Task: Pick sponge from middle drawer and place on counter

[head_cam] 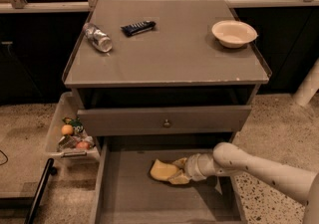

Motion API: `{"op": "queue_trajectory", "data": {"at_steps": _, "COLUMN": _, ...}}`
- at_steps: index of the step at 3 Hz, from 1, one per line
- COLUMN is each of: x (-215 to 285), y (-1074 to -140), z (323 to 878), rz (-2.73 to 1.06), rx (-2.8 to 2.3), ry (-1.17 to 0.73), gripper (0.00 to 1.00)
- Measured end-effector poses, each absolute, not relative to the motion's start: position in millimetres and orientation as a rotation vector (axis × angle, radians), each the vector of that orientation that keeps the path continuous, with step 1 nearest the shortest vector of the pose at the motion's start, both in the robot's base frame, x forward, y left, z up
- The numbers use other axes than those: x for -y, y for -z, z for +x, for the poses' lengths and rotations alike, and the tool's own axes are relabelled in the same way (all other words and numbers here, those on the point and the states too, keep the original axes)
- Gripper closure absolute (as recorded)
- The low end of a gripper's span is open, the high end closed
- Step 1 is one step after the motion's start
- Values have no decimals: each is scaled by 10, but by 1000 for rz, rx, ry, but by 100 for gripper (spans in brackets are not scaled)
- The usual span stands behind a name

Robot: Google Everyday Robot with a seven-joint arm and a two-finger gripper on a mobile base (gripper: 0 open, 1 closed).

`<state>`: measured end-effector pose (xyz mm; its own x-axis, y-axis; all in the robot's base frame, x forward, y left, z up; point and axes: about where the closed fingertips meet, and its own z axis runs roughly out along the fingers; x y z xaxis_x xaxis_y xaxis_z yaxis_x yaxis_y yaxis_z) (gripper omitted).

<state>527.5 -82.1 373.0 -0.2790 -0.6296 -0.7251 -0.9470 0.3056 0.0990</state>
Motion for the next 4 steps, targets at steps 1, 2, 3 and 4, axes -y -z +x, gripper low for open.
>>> {"op": "queue_trajectory", "data": {"at_steps": 1, "x": 866, "y": -4024, "z": 5228, "rz": -1445, "rx": -2021, "ry": -729, "gripper": 100}}
{"op": "queue_trajectory", "data": {"at_steps": 2, "x": 911, "y": -4361, "z": 5218, "rz": -1475, "rx": -2004, "ry": -738, "gripper": 100}}
{"op": "queue_trajectory", "data": {"at_steps": 3, "x": 1000, "y": -4708, "z": 5224, "rz": -1485, "rx": -1990, "ry": -748, "gripper": 100}}
{"op": "queue_trajectory", "data": {"at_steps": 4, "x": 1127, "y": -5196, "z": 5246, "rz": -1489, "rx": -1971, "ry": -695, "gripper": 100}}
